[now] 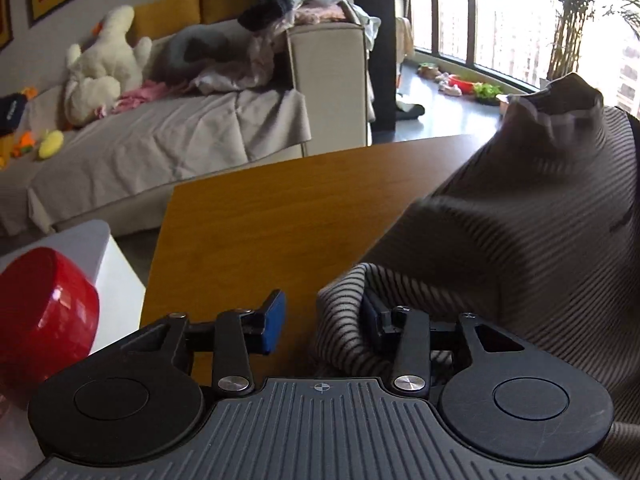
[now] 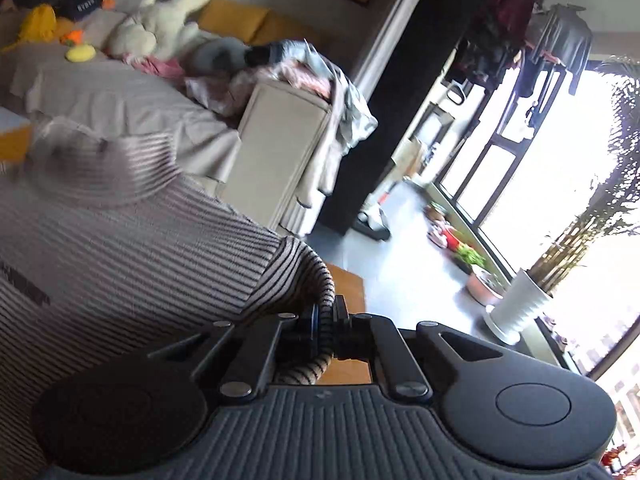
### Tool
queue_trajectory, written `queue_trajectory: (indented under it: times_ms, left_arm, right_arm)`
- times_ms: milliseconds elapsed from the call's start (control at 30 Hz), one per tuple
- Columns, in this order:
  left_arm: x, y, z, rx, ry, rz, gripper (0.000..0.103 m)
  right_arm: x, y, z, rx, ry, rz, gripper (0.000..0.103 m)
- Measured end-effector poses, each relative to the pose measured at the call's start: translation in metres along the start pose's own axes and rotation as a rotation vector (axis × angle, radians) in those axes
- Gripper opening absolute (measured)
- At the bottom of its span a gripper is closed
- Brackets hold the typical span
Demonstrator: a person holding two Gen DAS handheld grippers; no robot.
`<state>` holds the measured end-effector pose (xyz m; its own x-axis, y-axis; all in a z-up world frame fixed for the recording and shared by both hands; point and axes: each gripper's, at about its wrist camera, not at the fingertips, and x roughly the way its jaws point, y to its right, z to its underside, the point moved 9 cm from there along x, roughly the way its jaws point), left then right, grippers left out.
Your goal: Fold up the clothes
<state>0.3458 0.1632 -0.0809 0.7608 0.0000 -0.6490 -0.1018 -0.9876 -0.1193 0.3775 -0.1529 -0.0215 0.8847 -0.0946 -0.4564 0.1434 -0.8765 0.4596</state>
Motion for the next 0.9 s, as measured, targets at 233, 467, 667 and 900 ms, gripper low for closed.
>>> queue_trajectory:
  times_ms: [233, 467, 667, 900]
  left_arm:
    - [0.013, -0.003, -0.024, 0.021, 0.002, -0.035, 0.059]
    - [-0.022, -0.025, -0.019, -0.1, 0.027, 0.013, 0.086]
    - [-0.072, 0.011, -0.02, -0.248, 0.129, 0.215, 0.095]
    - [-0.1, 0.109, 0.007, -0.2, 0.215, 0.447, 0.103]
  right_arm:
    - [0.039, 0.015, 0.038, 0.177, -0.098, -0.051, 0.027]
    - [-0.072, 0.061, 0.048, 0.382, -0.019, -0.186, 0.059]
    - [-0.193, 0.013, 0.088, 0.338, 0.007, -0.397, 0.066]
    - [-0.206, -0.082, 0.121, 0.005, -0.012, -0.385, 0.069]
